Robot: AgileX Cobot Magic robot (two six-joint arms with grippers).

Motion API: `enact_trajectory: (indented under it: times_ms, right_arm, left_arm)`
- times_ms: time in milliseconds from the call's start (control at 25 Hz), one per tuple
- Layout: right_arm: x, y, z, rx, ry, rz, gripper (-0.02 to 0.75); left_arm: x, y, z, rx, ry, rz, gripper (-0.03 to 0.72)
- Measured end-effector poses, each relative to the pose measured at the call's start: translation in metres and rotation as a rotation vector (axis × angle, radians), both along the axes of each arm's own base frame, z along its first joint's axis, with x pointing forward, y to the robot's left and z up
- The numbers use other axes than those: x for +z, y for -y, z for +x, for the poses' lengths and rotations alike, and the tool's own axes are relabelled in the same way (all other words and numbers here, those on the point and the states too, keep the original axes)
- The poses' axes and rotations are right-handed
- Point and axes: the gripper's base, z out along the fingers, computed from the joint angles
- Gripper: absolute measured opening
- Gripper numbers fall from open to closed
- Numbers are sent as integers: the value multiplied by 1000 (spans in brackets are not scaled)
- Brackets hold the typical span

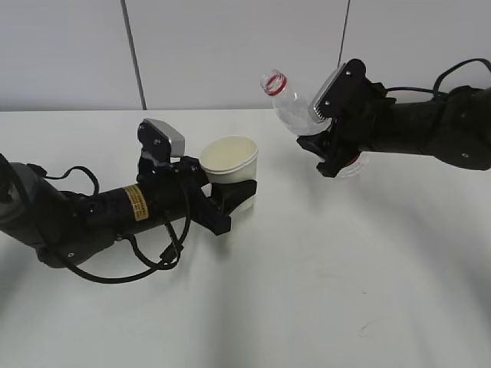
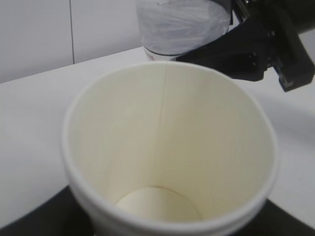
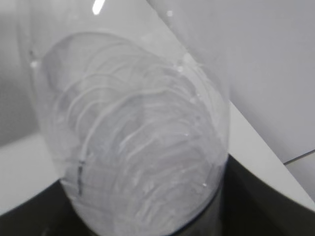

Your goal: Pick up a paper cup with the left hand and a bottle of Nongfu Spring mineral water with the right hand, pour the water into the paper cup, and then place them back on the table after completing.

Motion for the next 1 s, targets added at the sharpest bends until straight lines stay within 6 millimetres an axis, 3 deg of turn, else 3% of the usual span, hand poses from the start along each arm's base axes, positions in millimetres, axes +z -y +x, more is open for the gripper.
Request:
enact_trajectory:
  times_ms: [1000]
  right_arm:
    - [21, -1, 17, 102, 165, -229, 449]
  left_arm:
    - [7, 5, 11, 6, 12, 5, 419]
